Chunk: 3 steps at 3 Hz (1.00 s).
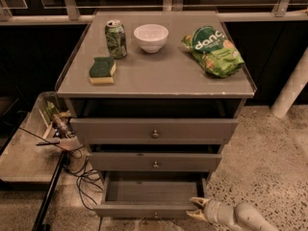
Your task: Open bottom drawer
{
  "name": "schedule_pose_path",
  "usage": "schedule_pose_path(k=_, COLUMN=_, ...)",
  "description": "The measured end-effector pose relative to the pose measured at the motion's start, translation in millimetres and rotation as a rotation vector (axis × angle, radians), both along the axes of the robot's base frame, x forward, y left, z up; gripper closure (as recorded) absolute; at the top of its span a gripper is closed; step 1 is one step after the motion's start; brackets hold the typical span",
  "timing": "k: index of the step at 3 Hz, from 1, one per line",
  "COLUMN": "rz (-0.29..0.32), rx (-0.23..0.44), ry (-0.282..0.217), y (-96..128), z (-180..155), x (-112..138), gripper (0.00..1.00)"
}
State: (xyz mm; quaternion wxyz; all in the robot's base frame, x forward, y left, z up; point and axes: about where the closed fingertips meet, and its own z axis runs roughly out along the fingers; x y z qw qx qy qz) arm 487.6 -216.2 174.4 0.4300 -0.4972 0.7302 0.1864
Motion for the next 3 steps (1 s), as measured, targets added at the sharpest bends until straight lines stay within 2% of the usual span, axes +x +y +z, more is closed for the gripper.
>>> schedule_pose_path(k=1, rz=0.0, rx=0.0, ry=0.0, y=0, z=1, x=0, gripper=1.0)
schedule_pose_path(k=3, rz=-0.003, rx=-0.023, ry=-0.023, y=-5, z=3, x=-18, gripper=1.0)
